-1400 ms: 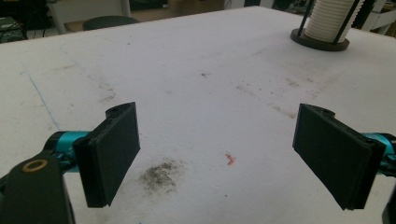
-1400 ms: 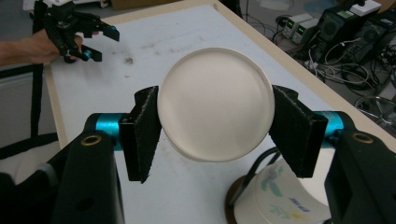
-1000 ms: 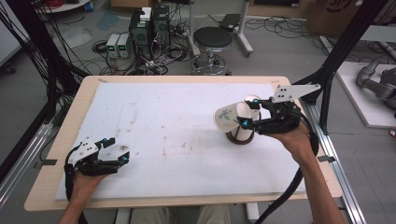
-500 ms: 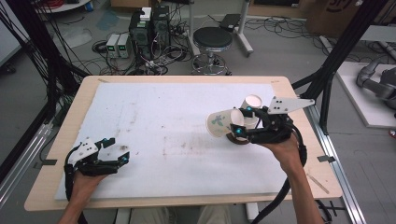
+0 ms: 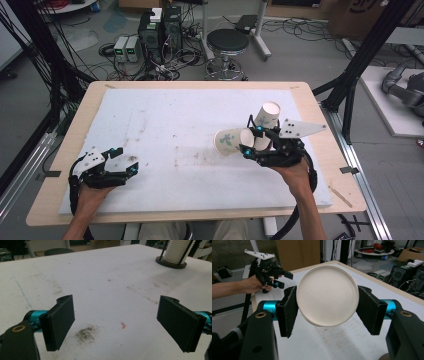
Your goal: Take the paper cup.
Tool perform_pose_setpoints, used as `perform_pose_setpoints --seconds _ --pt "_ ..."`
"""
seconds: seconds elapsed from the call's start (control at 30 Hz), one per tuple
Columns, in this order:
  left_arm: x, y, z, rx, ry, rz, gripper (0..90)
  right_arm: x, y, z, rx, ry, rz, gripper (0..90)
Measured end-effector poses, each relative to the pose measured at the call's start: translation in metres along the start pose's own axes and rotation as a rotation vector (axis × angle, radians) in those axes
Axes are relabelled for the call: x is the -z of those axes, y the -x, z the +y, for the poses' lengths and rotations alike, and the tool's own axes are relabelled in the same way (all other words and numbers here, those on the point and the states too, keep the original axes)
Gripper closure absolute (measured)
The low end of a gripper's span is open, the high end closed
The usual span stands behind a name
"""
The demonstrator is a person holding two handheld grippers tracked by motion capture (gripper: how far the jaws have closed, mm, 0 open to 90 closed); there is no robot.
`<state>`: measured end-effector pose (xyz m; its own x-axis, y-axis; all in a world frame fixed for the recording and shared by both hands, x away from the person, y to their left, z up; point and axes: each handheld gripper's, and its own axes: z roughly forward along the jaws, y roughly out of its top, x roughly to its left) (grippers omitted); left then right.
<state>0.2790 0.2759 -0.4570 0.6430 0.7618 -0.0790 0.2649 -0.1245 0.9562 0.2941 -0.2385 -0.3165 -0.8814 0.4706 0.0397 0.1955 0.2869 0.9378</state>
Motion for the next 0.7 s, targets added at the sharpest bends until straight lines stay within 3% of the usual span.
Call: perform_pose_setpoints --seconds 0.4,0.7 --pt "0.001 0.0 -0.001 0.0 0.013 0.004 14.6 -0.02 -0.01 -0.017 0.006 0.01 0.011 37.7" --pt "0.002 0.0 -0.001 -0.001 0.021 0.009 14.6 -0.03 -0.012 -0.025 -0.002 0.048 0.031 37.7"
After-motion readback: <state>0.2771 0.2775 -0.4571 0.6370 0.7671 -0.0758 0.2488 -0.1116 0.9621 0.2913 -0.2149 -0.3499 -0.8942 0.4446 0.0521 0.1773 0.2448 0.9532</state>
